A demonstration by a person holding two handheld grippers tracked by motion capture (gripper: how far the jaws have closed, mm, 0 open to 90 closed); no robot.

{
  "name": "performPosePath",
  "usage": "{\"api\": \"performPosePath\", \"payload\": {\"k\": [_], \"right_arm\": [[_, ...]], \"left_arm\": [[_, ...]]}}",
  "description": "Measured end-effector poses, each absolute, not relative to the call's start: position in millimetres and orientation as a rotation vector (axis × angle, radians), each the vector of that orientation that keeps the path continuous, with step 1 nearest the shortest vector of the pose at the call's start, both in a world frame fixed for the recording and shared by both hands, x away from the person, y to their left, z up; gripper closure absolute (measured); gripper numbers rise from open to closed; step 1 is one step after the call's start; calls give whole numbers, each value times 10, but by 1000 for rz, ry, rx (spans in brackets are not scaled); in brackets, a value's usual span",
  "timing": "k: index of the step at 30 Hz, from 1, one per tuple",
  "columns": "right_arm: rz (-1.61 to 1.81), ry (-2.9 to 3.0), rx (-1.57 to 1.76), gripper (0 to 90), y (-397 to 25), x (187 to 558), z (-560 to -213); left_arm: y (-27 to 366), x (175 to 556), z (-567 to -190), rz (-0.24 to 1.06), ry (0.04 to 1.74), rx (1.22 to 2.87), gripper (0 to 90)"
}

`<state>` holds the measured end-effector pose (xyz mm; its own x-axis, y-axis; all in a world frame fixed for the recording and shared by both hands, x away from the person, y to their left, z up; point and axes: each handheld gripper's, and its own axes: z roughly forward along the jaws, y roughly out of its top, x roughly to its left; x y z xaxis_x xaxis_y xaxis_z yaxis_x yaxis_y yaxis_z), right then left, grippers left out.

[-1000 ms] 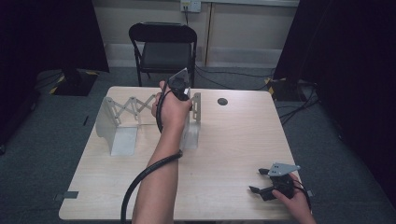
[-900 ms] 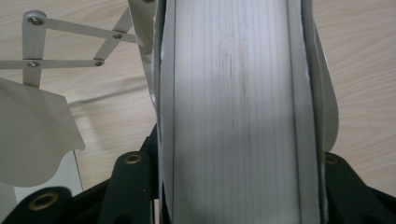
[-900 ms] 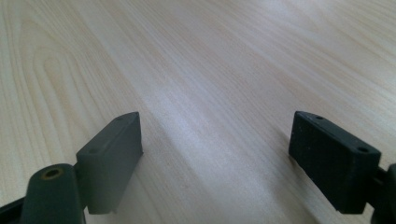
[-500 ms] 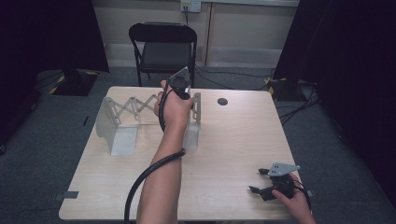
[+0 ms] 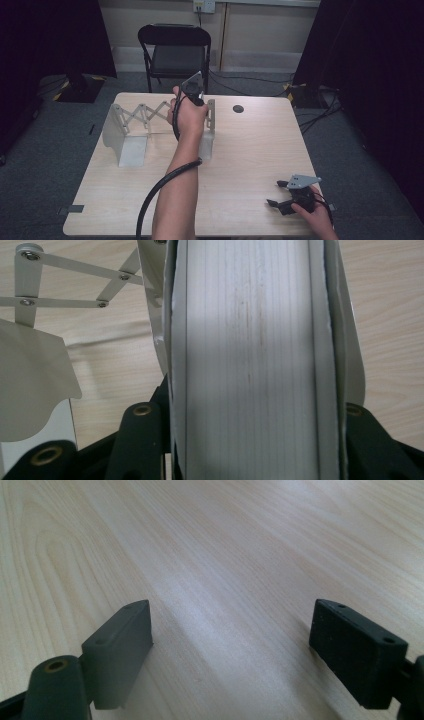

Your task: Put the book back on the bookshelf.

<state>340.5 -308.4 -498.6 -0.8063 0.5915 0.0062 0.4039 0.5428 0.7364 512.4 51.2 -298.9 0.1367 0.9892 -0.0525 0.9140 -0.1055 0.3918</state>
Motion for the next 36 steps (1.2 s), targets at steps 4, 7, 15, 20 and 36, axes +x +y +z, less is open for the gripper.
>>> {"api": "performPosePath", "payload": {"k": [4,7,15,20,36], "right_arm": [[1118,2537,833,169,-3084,3406,-4986],[1118,2536,833,169,-3084,3406,-4986],[1118,2538,836,169,-3084,3405,-4985],[1118,2537,833,169,-3084,3407,-4986],[1119,2539,835,169,-3084,3406,-4986]], "left_arm": [[509,5140,-2999,317,1856,2085,531],[509,5144,-3008,326,1862,2071,531],[455,5153,-3011,339,1893,2054,530],[418,5173,-3026,351,1887,2054,531],[321,5230,-3111,354,1896,2067,530]]}}
